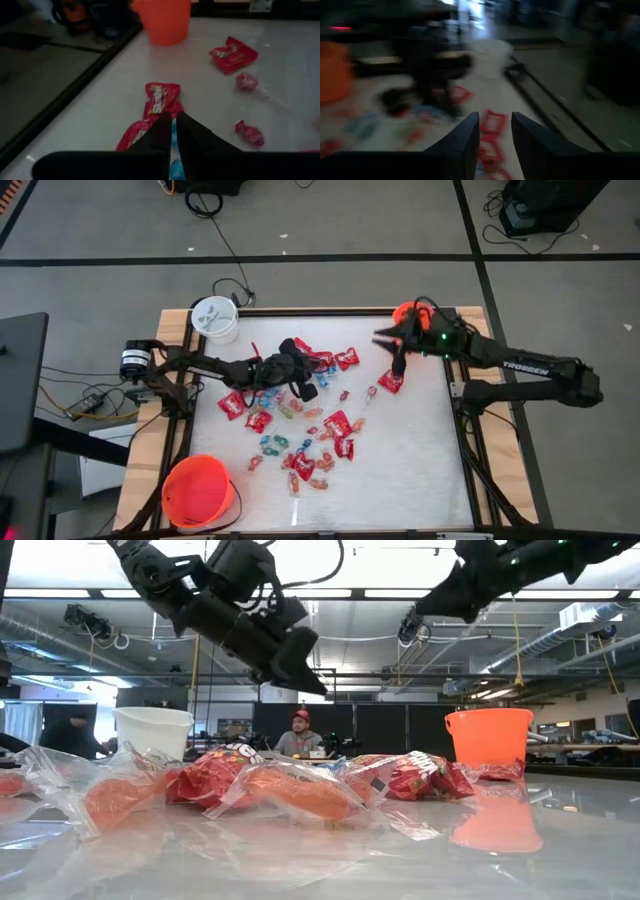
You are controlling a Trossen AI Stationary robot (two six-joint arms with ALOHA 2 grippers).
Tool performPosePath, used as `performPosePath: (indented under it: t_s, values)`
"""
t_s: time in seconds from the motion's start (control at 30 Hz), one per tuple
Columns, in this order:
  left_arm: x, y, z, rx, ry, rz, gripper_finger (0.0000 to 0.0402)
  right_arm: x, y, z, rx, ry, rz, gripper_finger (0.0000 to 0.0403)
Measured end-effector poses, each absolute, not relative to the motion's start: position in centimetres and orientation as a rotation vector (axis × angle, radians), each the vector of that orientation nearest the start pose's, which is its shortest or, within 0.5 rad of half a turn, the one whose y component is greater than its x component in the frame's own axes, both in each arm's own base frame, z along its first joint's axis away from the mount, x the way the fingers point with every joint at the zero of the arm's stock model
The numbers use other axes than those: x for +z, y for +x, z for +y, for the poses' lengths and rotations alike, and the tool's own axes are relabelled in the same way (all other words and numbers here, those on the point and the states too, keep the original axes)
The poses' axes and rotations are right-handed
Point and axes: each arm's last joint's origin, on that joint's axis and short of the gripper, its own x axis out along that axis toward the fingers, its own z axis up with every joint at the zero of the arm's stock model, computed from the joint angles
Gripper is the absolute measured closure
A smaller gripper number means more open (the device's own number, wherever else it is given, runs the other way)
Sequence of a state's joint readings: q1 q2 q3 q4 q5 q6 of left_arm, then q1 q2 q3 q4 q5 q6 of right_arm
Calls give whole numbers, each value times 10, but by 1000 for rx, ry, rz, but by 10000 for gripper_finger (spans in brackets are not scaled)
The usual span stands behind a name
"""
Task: Sort candy by brand, put in halloween buckets
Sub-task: Put the red gummy into the top orange bucket
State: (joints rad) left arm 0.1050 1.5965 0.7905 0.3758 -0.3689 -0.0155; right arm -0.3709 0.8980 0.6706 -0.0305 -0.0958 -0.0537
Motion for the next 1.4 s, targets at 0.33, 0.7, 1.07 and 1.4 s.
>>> performPosePath:
  t_s: [0.33, 0.7, 1.07, 1.4]
  values:
    - [219, 302, 41, 320, -65, 680, 372, 235, 222, -52, -150, 96, 401, 278]
    - [184, 294, 29, 62, -246, 987, 281, 217, 252, -31, -100, 77, 380, 278]
    - [147, 303, 23, 4, -100, 1117, 264, 219, 254, -33, -97, 27, 350, 278]
    - [142, 311, 29, 201, -72, 1059, 353, 219, 254, -33, -101, 50, 348, 278]
